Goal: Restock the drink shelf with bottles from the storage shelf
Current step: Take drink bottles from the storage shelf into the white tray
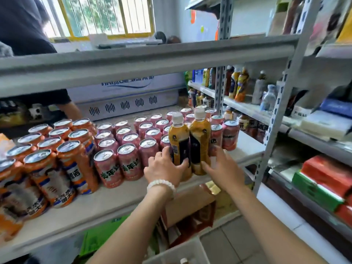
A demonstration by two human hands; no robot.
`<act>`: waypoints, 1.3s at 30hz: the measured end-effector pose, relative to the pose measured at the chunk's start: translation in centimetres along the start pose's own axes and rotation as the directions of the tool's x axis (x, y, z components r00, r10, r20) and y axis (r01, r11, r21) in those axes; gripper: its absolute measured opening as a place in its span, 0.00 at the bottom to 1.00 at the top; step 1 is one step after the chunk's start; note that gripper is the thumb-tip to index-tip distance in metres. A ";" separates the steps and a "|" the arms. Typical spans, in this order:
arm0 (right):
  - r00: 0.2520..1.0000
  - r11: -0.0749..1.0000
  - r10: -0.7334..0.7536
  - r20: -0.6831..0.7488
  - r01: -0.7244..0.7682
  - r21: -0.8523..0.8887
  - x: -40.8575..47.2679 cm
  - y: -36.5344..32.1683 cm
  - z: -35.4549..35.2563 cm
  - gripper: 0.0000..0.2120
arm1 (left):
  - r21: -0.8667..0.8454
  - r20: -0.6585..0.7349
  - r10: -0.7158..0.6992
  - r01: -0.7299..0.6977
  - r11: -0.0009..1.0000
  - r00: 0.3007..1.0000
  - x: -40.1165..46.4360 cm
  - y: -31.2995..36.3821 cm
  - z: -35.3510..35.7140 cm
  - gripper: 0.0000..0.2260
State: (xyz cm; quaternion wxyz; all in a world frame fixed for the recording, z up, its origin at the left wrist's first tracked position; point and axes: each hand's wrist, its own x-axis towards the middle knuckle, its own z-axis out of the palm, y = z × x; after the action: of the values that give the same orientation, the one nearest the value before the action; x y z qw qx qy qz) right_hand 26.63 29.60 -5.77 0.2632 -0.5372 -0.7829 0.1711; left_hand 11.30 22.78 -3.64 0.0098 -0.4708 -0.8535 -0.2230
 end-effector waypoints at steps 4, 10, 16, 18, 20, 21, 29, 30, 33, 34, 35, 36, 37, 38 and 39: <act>0.998 0.995 -0.031 -0.060 0.036 0.098 2.7 -0.4 1.2 0.33 | -0.029 0.037 -0.064 0.065 0.997 0.997 2.4 1.1 0.8 0.32; 0.994 0.953 0.040 -0.106 -0.006 0.303 3.8 -0.7 2.6 0.31 | -0.197 0.035 -0.113 0.118 0.973 0.993 2.7 1.1 1.2 0.28; 0.988 0.945 0.061 -0.143 -0.011 0.326 2.1 -1.2 1.9 0.29 | -0.285 -0.021 -0.108 0.097 0.954 0.994 0.9 0.5 0.9 0.24; 0.989 0.956 0.064 -0.137 -0.021 0.292 0.8 -1.4 1.5 0.30 | -0.291 -0.035 -0.108 0.093 0.952 0.994 -0.2 0.0 0.4 0.25; 0.987 0.972 0.050 -0.151 -0.014 0.234 -0.6 -1.7 1.0 0.31 | -0.293 -0.038 -0.115 0.099 0.951 0.993 -1.5 -0.4 -0.3 0.26; 0.987 0.977 0.043 -0.157 -0.009 0.213 -1.2 -1.8 0.8 0.31 | -0.293 -0.035 -0.119 0.104 0.950 0.992 -2.0 -0.6 -0.6 0.26; 0.997 0.983 -0.028 -0.073 0.041 0.179 -8.1 -2.5 1.0 0.28 | -0.276 0.000 -0.149 0.143 0.951 0.989 -8.7 -4.1 -2.0 0.27; 0.997 0.980 -0.038 -0.063 0.049 0.193 -9.1 -2.4 1.5 0.27 | -0.275 0.009 -0.156 0.152 0.949 0.988 -9.8 -4.8 -1.9 0.27; 0.998 0.967 -0.066 -0.014 0.068 0.245 -12.0 -2.0 3.5 0.27 | -0.286 0.042 -0.193 0.197 0.938 0.980 -12.7 -6.9 -1.1 0.26; 0.998 0.967 -0.063 0.012 0.058 0.249 -13.0 -1.7 4.2 0.27 | -0.279 0.064 -0.206 0.216 0.936 0.976 -13.6 -7.7 -0.7 0.26; 0.998 0.971 -0.052 0.041 0.040 0.237 -13.9 -1.3 5.0 0.28 | -0.269 0.094 -0.221 0.238 0.933 0.971 -14.6 -8.5 -0.2 0.25; 0.997 0.974 -0.041 0.071 0.025 0.223 -14.8 -1.0 5.7 0.28 | -0.261 0.121 -0.236 0.260 0.929 0.964 -15.3 -9.3 0.5 0.23; 0.994 0.976 -0.029 0.108 0.004 0.217 -15.7 -0.6 6.6 0.28 | -0.249 0.152 -0.255 0.287 0.925 0.955 -16.1 -10.1 1.2 0.22; 0.989 0.974 -0.022 0.144 -0.011 0.225 -16.4 -0.1 7.4 0.28 | -0.239 0.177 -0.269 0.307 0.921 0.947 -16.8 -11.0 2.1 0.22; 0.984 0.972 -0.011 0.180 -0.031 0.234 -17.0 0.3 8.4 0.28 | -0.231 0.200 -0.281 0.324 0.917 0.939 -17.4 -11.8 3.1 0.22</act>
State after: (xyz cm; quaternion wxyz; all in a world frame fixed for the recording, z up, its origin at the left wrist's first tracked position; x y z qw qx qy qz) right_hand 26.68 13.97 -16.53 0.2522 -0.4884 -0.7749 0.3120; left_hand 12.07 4.68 -14.72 -0.1564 -0.3466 -0.8772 -0.2930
